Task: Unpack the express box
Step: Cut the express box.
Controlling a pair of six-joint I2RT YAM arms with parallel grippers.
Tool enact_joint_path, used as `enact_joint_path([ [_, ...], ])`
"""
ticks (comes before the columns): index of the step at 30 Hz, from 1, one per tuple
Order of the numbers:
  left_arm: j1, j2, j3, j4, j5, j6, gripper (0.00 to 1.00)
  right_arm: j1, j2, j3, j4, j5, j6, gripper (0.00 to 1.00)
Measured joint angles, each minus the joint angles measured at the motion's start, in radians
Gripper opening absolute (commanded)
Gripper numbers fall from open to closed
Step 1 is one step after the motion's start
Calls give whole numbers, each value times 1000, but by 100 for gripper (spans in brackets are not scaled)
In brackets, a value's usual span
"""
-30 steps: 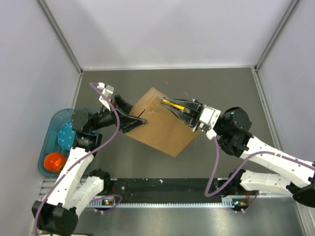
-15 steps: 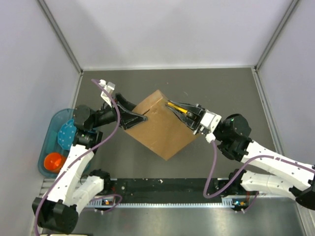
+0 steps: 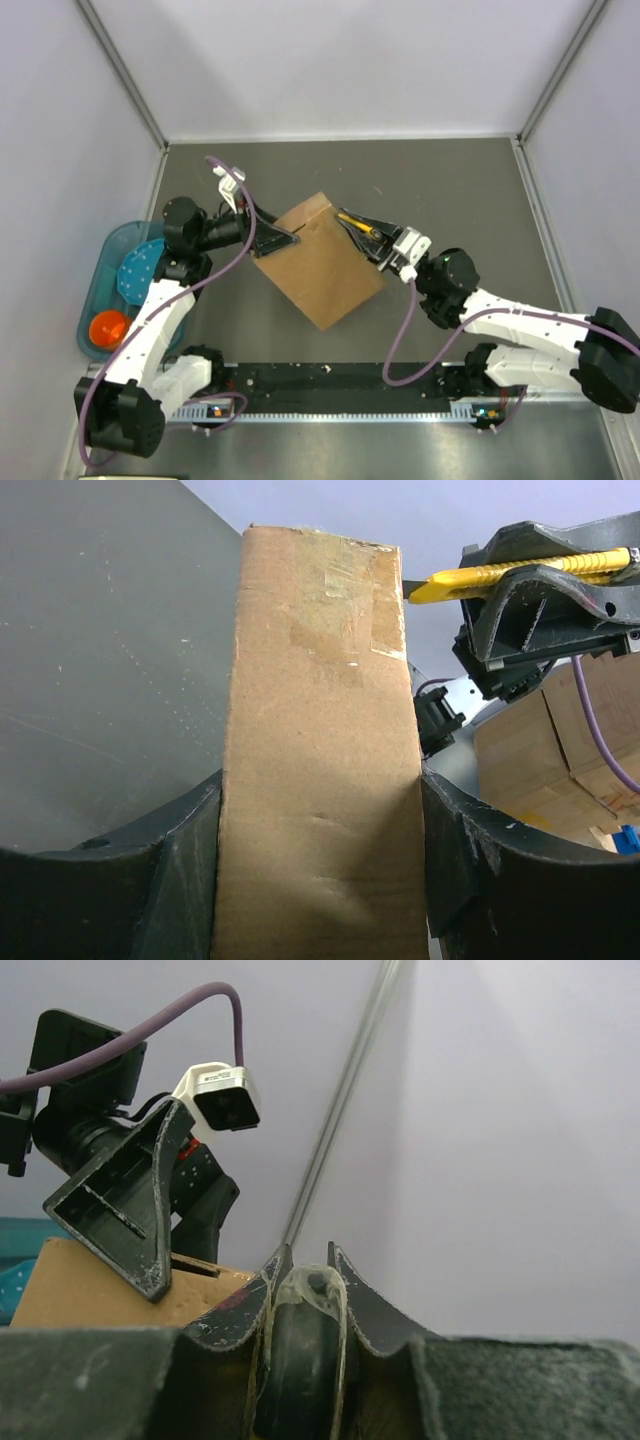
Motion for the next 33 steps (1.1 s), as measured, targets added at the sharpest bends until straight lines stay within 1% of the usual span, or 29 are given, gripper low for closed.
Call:
enact_joint_path([
  [4, 11, 2, 0, 6, 4, -19, 0, 0, 19, -17, 60, 12, 14, 0],
  [8, 12, 2, -1, 1, 7, 0, 0, 0, 35, -52, 132, 19, 37, 0],
  [11, 16, 2, -9, -25, -1, 59, 0, 0, 77, -82, 208, 32, 56, 0],
  [14, 27, 2, -16, -85, -21, 126, 0, -4, 138, -102, 274, 48, 74, 0],
  [20, 48, 2, -19, -256, -90, 280, 0, -11, 272, -127, 382, 72, 121, 0],
  [26, 51, -24, -19, -294, -127, 348, 0, -11, 333, -147, 475, 85, 161, 0],
  [33, 53, -28, -11, -319, -151, 383, 0, -4, 367, -164, 481, 113, 185, 0],
])
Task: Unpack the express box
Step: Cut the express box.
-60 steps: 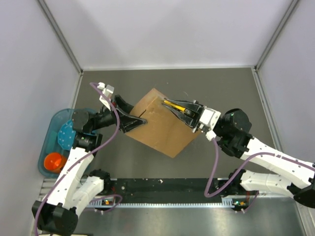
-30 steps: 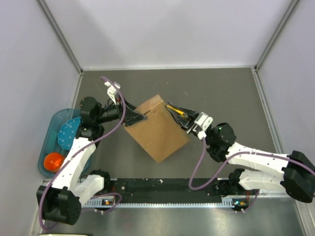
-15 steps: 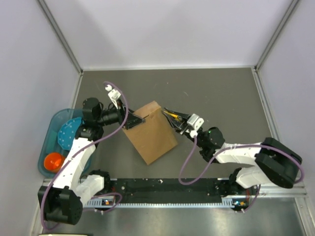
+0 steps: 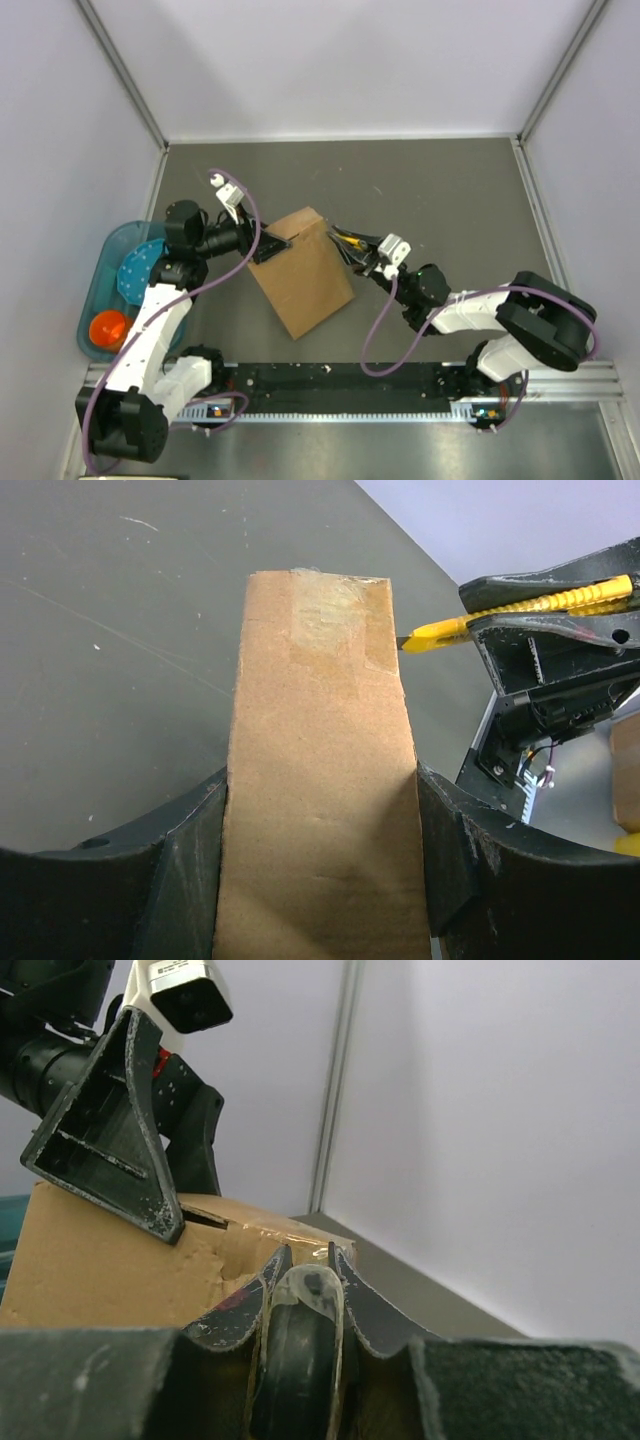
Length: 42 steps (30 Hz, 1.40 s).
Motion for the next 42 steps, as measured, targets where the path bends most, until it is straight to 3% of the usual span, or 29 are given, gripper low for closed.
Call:
enact_joint_path([
  [21, 19, -19, 2, -44, -45, 6, 0, 20, 84, -76, 7, 74, 82, 0],
  [28, 28, -28, 2, -42, -32, 17, 0, 20, 215, -129, 3, 107, 122, 0],
  [42, 37, -34, 2, -60, -44, 38, 0, 19, 229, -127, 5, 111, 161, 0],
])
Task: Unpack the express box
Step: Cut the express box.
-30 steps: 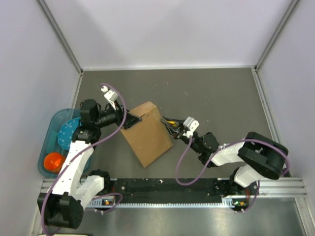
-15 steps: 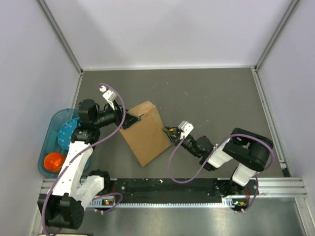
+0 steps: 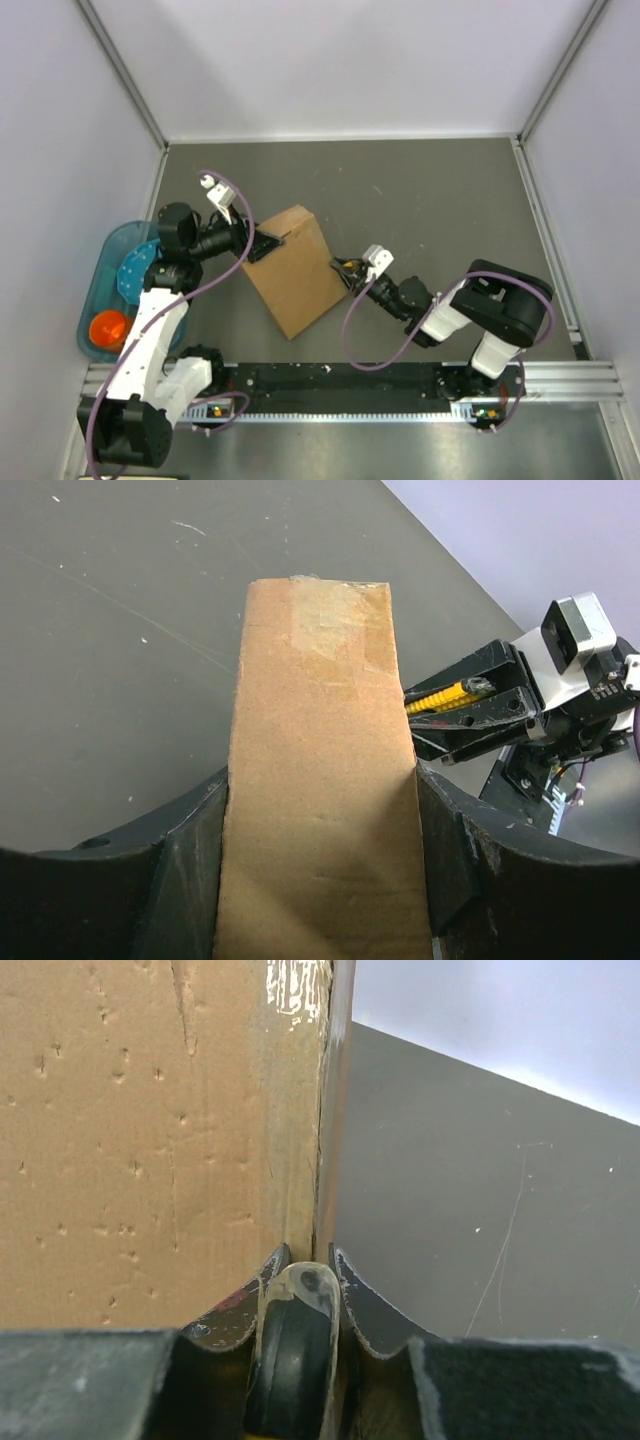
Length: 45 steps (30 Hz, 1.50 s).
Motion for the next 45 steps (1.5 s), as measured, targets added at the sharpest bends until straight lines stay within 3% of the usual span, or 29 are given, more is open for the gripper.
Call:
enact_joint_path([
  [8, 59, 18, -2, 3, 20, -1, 0, 0, 34, -21, -14, 0, 38, 0],
  [38, 60, 23, -2, 29, -7, -27, 0, 58, 90, -117, -13, 12, 123, 0],
  [45, 62, 25, -2, 93, -18, -23, 0, 59, 31, -126, -68, 2, 114, 0],
])
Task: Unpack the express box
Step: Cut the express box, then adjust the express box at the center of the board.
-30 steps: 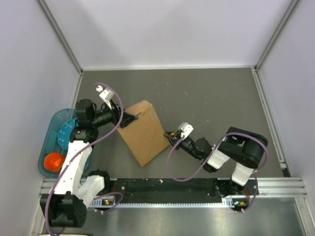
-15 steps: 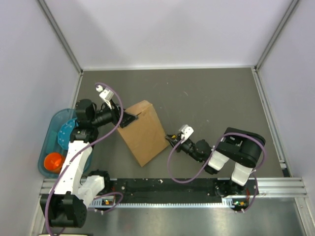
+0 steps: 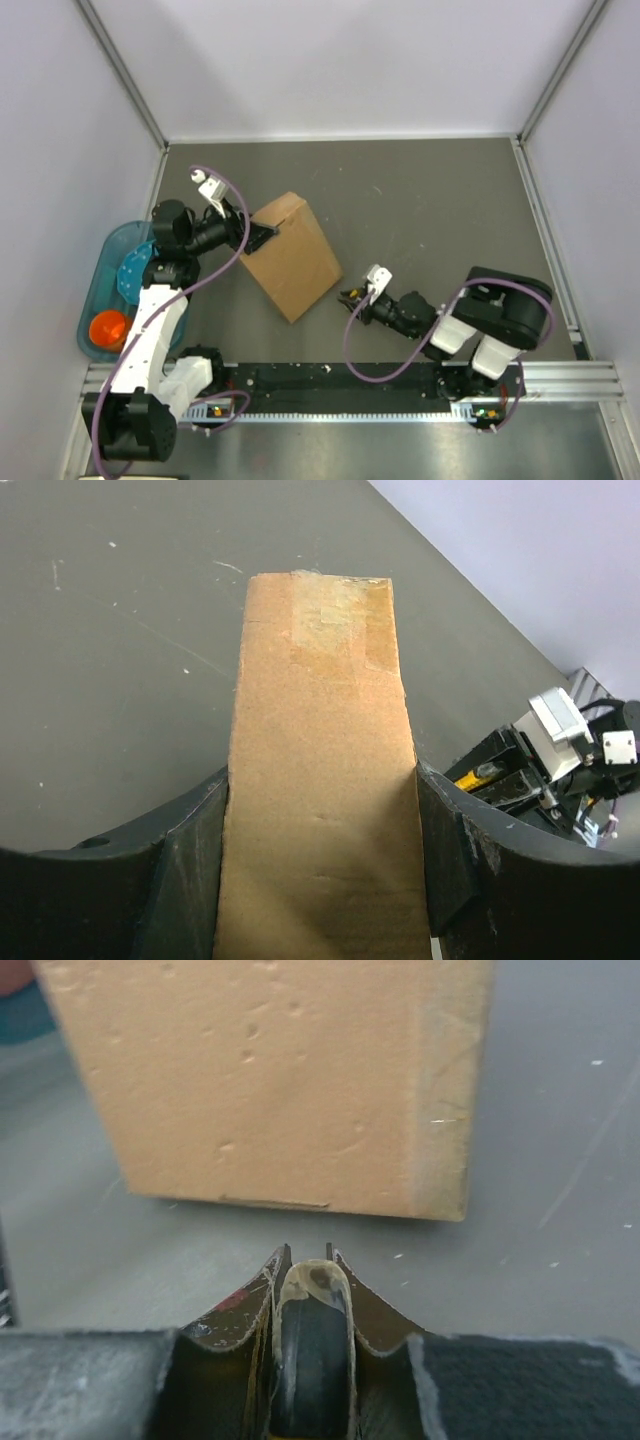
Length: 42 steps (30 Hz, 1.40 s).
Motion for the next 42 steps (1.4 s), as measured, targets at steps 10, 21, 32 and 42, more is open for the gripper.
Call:
enact_joint_path([
  [10, -22, 49, 139, -119, 145, 284, 0, -111, -651, 154, -422, -185, -72, 0],
  [21, -124, 51, 274, -452, 161, 745, 0, -162, -825, 388, -675, -309, -56, 0],
  [32, -269, 8, 287, -793, 137, 1132, 0, -162, -924, 360, -814, -301, -51, 0],
  [42, -285, -3, 254, -774, 140, 1139, 0, -162, -822, 352, -802, -280, 11, 0],
])
